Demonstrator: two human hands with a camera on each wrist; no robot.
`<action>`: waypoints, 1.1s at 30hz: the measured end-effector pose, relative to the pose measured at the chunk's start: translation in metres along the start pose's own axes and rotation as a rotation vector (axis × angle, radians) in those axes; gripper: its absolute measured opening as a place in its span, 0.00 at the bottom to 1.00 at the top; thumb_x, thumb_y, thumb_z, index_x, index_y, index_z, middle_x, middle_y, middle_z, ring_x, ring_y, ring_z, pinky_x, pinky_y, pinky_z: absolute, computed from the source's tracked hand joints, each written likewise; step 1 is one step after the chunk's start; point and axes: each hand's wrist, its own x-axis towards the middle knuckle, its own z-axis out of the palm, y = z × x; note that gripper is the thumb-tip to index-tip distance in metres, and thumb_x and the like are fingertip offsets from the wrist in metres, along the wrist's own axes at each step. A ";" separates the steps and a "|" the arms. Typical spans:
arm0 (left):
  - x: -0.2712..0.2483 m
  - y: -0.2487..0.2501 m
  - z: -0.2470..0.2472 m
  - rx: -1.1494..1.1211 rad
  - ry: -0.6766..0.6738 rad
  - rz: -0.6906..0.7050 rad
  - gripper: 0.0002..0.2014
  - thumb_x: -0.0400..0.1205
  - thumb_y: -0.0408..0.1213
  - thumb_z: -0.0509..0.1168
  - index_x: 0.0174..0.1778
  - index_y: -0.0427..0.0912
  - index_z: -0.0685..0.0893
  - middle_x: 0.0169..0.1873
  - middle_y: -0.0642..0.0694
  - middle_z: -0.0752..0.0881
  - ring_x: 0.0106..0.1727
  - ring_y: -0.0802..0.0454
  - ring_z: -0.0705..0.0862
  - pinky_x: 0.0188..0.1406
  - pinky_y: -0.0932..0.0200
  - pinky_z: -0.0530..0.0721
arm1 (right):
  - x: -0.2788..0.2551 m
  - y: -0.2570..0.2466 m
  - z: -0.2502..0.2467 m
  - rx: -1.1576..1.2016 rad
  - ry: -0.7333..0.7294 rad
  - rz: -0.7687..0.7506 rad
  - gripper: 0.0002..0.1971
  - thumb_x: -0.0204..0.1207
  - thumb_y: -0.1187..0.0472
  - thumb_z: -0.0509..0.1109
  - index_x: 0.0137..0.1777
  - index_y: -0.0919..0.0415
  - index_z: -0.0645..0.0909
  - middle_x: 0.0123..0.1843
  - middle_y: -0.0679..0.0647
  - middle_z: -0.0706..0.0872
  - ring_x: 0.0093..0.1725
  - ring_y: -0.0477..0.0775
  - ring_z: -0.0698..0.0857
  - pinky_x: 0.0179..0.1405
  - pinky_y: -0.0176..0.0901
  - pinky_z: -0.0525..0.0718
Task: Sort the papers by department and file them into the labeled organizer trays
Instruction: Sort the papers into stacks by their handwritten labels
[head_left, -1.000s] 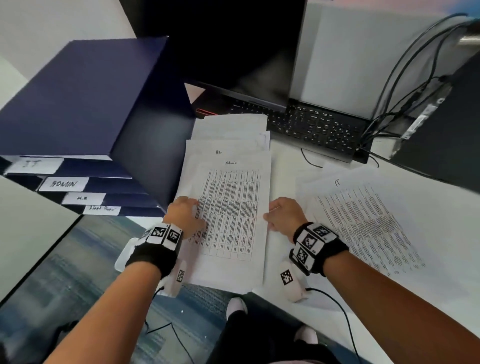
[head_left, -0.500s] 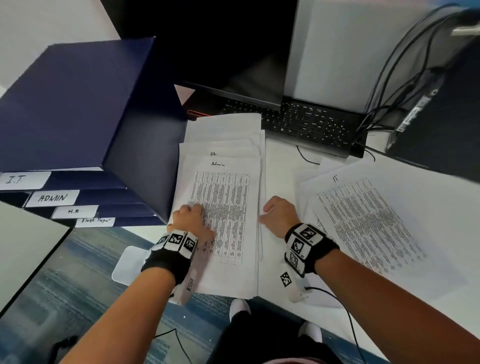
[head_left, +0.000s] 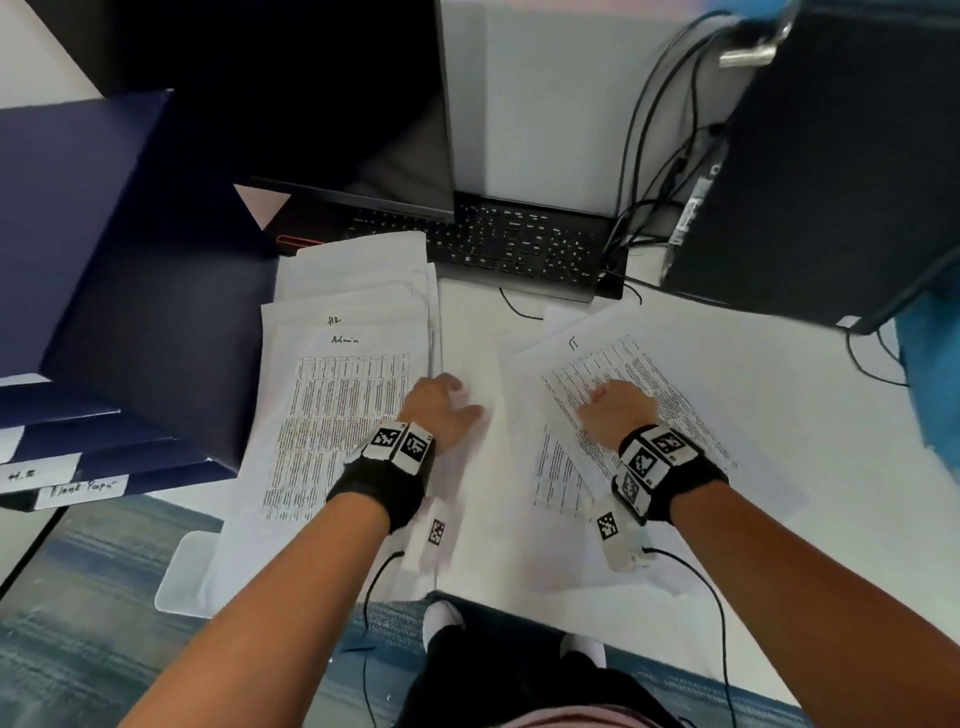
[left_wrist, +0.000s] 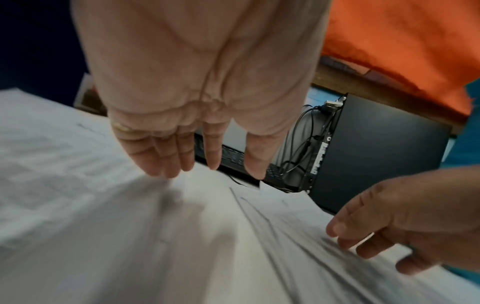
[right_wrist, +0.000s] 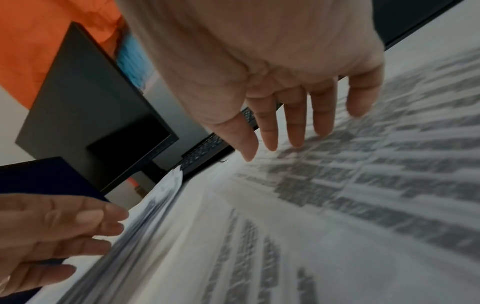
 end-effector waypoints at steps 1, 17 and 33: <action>0.003 0.006 0.009 -0.059 -0.036 0.024 0.23 0.79 0.47 0.67 0.69 0.42 0.75 0.69 0.40 0.77 0.67 0.43 0.78 0.61 0.59 0.74 | 0.003 0.009 -0.003 -0.058 -0.003 0.013 0.21 0.72 0.55 0.64 0.65 0.58 0.78 0.67 0.57 0.81 0.68 0.62 0.77 0.70 0.60 0.74; 0.059 0.055 0.069 -0.106 0.002 0.077 0.32 0.76 0.42 0.71 0.75 0.49 0.68 0.72 0.43 0.74 0.71 0.43 0.74 0.70 0.54 0.74 | 0.014 0.082 -0.025 0.026 -0.113 -0.246 0.20 0.75 0.66 0.67 0.66 0.49 0.82 0.74 0.50 0.77 0.75 0.55 0.73 0.75 0.58 0.72; 0.076 0.087 0.059 0.008 -0.047 0.314 0.11 0.77 0.28 0.65 0.40 0.52 0.85 0.46 0.50 0.87 0.51 0.49 0.83 0.55 0.58 0.79 | 0.030 0.114 -0.039 0.117 0.172 -0.006 0.49 0.65 0.47 0.79 0.81 0.50 0.53 0.78 0.57 0.65 0.76 0.62 0.66 0.69 0.68 0.68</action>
